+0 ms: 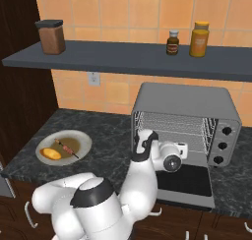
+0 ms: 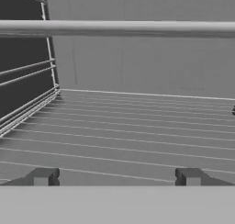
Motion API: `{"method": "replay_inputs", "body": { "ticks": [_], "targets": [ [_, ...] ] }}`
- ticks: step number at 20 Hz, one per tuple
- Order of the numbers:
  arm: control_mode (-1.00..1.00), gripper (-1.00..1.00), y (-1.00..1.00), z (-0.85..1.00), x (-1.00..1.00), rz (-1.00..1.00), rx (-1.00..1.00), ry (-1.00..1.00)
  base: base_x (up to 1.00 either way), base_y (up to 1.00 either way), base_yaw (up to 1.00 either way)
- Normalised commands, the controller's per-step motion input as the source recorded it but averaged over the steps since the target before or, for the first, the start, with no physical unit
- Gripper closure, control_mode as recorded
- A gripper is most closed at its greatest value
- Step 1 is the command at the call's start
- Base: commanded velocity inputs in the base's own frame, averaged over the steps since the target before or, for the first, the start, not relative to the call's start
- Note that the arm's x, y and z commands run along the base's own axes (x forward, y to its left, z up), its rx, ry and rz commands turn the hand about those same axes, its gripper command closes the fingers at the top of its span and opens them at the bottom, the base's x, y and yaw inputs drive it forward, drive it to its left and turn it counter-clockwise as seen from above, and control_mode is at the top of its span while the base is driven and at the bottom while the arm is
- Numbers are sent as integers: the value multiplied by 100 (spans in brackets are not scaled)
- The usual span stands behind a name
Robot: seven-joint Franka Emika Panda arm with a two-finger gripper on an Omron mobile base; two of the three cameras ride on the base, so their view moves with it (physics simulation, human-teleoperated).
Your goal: Pick up the kebab skewer and baguette bread, and place them inside the toaster oven. Close the toaster oven door and start by setting the timer.
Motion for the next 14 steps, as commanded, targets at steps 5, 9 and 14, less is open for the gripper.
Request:
{"method": "replay_inputs", "body": {
  "ticks": [5, 9, 14],
  "targets": [
    [-100, -100, -1, 0, 17, 0, 0, -2, 0, 0, 0],
    [-100, -100, -1, -24, 23, 0, 0, 0, 0, 0, 0],
    [-100, -100, -8, -74, -13, 0, -4, 5, 0, 0, 0]
  ]
}}
